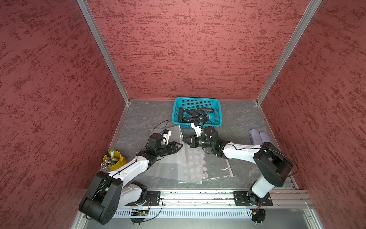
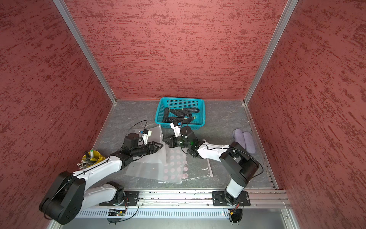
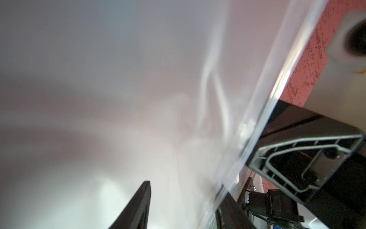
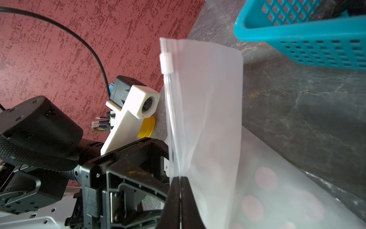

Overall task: Place the eggplant in a zip-top bag and seal the zipper
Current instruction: Open the zipper food storage bag.

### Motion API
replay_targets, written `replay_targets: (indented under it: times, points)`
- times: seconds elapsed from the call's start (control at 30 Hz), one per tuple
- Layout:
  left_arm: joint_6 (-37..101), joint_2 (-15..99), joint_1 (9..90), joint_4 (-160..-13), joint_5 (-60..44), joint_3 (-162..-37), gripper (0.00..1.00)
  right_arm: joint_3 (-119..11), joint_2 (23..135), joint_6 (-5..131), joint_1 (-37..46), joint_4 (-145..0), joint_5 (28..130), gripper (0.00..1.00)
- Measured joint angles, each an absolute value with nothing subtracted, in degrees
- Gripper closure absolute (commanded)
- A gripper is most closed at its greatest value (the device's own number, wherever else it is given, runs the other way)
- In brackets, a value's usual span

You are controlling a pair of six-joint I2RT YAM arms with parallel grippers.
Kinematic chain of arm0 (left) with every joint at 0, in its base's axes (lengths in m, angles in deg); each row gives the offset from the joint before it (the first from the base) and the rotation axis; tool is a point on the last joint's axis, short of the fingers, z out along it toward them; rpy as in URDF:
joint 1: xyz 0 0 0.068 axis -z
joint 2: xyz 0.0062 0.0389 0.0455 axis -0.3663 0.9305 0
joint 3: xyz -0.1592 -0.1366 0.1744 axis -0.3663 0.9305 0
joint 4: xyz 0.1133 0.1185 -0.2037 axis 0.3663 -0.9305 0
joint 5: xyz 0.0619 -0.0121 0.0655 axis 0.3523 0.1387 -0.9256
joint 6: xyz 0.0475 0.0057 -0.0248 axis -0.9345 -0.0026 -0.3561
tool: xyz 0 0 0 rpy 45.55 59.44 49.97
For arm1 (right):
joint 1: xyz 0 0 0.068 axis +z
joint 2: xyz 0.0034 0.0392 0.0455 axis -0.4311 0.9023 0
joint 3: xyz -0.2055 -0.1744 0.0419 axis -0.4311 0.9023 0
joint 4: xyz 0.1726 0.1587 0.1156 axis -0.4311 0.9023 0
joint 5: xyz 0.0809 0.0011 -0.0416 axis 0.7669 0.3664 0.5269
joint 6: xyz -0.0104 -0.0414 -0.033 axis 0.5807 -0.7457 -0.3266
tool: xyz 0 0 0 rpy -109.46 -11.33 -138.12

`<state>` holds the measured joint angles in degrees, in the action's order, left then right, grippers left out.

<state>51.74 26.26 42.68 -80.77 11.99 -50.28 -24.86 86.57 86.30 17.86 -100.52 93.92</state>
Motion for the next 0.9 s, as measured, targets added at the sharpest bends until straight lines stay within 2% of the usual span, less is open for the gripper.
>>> replay_targets:
  times: [0.2, 0.6, 0.73, 0.9]
  points:
    - [52.9, 26.3, 42.0, -79.7, 12.8, -49.7, 0.66, -24.9, 86.6, 85.2, 17.9, -99.4, 93.2, 1.00]
    - [53.7, 26.3, 41.7, -79.6, 13.0, -49.7, 0.75, -24.9, 87.8, 81.2, 17.9, -93.9, 88.4, 1.00]
    - [53.8, 27.4, 41.7, -79.5, 13.1, -49.7, 0.50, -25.1, 87.8, 80.4, 17.9, -92.8, 87.6, 1.00]
    - [53.8, 29.5, 42.1, -78.4, 13.8, -49.7, 0.35, -25.3, 87.9, 80.4, 18.0, -92.9, 87.6, 1.00]
